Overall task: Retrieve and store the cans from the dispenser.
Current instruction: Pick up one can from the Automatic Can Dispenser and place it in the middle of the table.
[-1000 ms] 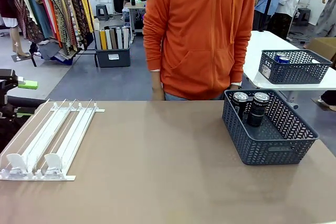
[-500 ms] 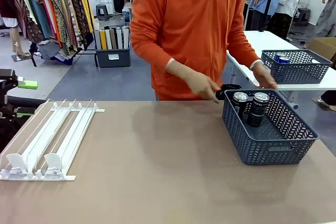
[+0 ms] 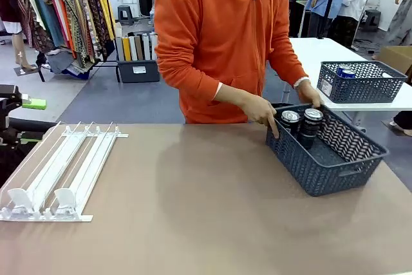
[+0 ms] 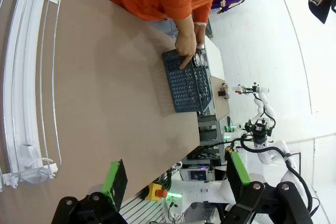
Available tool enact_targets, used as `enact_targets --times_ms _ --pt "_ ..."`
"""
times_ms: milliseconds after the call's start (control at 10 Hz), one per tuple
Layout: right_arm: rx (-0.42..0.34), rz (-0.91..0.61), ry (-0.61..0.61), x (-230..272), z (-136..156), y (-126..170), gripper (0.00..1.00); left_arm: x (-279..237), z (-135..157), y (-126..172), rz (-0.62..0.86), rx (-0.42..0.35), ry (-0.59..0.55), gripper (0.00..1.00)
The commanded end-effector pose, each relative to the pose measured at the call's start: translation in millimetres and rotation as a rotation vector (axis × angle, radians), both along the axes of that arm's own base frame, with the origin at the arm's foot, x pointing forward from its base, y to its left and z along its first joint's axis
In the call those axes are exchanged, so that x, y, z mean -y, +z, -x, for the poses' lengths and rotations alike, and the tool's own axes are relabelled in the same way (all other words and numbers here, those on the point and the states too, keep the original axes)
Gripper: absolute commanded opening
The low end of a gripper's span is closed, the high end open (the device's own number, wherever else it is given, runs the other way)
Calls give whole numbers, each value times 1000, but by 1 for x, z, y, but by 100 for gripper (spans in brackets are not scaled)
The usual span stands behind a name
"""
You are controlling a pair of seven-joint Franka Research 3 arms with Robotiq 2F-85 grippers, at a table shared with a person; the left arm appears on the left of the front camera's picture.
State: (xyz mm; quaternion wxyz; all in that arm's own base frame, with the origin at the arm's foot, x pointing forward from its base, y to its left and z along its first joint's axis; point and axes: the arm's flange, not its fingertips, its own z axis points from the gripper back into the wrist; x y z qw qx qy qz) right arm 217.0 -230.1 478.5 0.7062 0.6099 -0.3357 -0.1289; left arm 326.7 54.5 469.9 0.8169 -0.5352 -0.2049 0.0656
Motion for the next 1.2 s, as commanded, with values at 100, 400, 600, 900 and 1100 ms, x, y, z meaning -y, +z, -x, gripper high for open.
enact_targets --times_ms 100,400,600,900,1100 --pt "30 -9 -9 0 -3 3 100 -1 -1 1 18 19 -1 100" --pt "30 -9 -9 0 -3 3 100 -1 -1 1 18 19 -1 100" --pt "30 -9 -9 0 -3 3 100 -1 -1 1 18 19 -1 100" --pt "30 -9 -9 0 -3 3 100 -1 -1 1 18 19 -1 100" --pt "30 -9 -9 0 -3 3 100 -1 -1 1 18 19 -1 100"
